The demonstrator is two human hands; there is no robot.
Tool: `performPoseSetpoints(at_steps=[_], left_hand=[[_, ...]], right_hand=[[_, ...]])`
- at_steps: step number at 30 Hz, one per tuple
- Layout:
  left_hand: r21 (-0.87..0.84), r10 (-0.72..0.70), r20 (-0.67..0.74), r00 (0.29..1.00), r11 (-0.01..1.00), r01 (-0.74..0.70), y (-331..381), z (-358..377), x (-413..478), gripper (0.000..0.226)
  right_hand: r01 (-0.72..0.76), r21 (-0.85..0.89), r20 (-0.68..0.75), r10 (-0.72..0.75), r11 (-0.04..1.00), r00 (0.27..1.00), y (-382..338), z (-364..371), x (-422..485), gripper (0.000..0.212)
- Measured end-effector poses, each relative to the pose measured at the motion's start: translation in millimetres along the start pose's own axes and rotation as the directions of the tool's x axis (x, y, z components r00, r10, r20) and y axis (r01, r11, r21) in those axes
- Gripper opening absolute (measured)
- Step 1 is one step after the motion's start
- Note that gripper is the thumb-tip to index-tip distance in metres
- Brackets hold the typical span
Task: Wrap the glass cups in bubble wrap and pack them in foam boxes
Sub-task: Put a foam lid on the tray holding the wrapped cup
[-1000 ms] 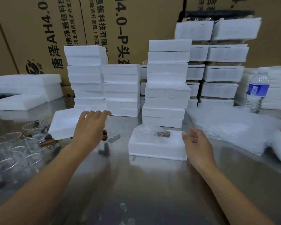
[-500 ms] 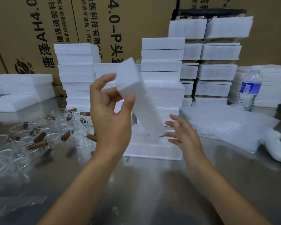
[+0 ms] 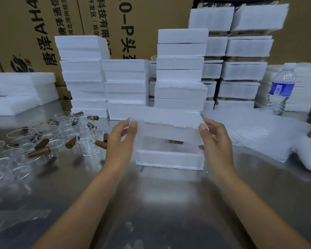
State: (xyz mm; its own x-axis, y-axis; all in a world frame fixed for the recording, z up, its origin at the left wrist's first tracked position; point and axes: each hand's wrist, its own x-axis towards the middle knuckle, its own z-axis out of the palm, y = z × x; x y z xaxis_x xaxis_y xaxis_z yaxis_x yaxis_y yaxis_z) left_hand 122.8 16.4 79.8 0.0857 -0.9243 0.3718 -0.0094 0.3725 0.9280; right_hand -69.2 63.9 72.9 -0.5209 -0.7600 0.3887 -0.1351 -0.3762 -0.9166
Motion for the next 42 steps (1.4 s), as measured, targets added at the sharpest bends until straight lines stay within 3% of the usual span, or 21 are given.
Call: performPoseSetpoints(at_steps=[2,4,12,20,25,33,42], left_hand=[[0.036,0.002,0.015,1.000,0.999,-0.003,-9,-2,2,0.027],[0.053,0.015,0.041,0.999,0.998,-0.017,-16,-3,4,0.017],[0.042,0.075,0.114,0.991,0.996,-0.080,-20,-5,6,0.036],[0.093,0.071,0.147,0.987,0.992,-0.085,-28,-4,7,0.038],[0.117,0.079,0.158,0.984,0.988,-0.098,-29,-3,4,0.037],[0.242,0.079,0.187,0.979,0.962,-0.124,-27,-3,0,0.039],[0.441,0.094,0.171,0.981,0.883,-0.161,-28,3,-6,0.044]], right_hand=[[0.014,-0.047,0.021,-0.013,0.999,1.000,2,0,-1,0.021],[0.015,-0.060,0.030,-0.014,0.998,0.999,4,0,-1,0.019],[0.017,-0.085,0.038,-0.014,0.996,0.999,9,-2,1,0.018],[0.001,-0.110,0.020,0.002,0.994,1.000,14,-4,1,0.013],[-0.035,-0.136,0.039,0.040,0.990,0.998,17,-3,1,0.021],[-0.073,-0.152,0.036,0.080,0.986,0.996,15,-2,-3,0.032],[-0.072,-0.172,0.043,0.080,0.983,0.996,13,0,-5,0.028]])
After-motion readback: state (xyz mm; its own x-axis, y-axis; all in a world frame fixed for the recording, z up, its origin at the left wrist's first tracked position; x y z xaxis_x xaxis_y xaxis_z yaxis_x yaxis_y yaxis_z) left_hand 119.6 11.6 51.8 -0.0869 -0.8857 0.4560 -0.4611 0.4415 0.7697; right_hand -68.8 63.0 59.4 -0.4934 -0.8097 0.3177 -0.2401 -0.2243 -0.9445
